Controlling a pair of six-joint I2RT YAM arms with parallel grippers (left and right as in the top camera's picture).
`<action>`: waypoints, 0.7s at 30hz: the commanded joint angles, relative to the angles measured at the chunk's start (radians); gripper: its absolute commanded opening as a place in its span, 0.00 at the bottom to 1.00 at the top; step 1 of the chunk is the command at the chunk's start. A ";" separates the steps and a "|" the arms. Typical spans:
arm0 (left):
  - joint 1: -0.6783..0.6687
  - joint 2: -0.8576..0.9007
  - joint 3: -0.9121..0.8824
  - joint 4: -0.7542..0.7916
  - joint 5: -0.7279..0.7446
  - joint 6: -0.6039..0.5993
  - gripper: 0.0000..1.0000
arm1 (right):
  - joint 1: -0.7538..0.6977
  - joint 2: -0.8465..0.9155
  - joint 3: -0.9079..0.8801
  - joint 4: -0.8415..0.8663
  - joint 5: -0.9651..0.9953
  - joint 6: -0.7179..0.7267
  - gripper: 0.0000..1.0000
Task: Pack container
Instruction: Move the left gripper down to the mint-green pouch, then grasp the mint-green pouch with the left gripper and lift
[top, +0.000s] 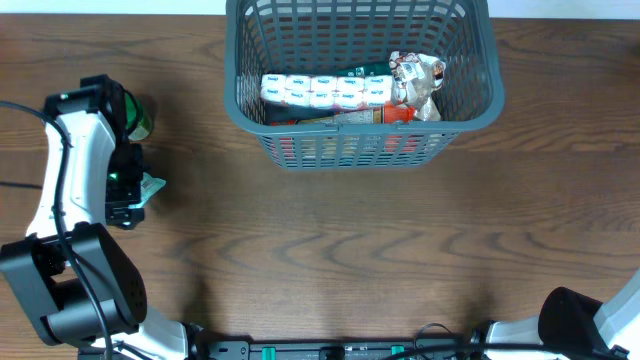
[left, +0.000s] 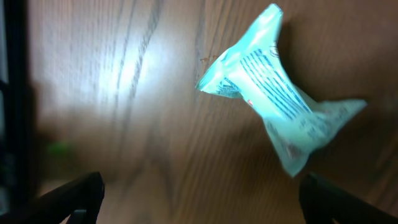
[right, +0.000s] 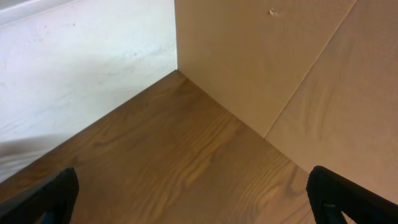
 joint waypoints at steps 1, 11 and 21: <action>0.004 0.000 -0.054 0.048 -0.005 -0.165 0.98 | -0.002 -0.001 -0.001 0.000 0.007 0.018 0.99; 0.017 0.000 -0.209 0.301 -0.014 -0.272 0.99 | -0.002 -0.001 -0.001 0.000 0.007 0.018 0.99; 0.088 0.032 -0.281 0.426 -0.043 -0.171 0.99 | -0.002 -0.001 -0.001 0.000 0.007 0.018 0.99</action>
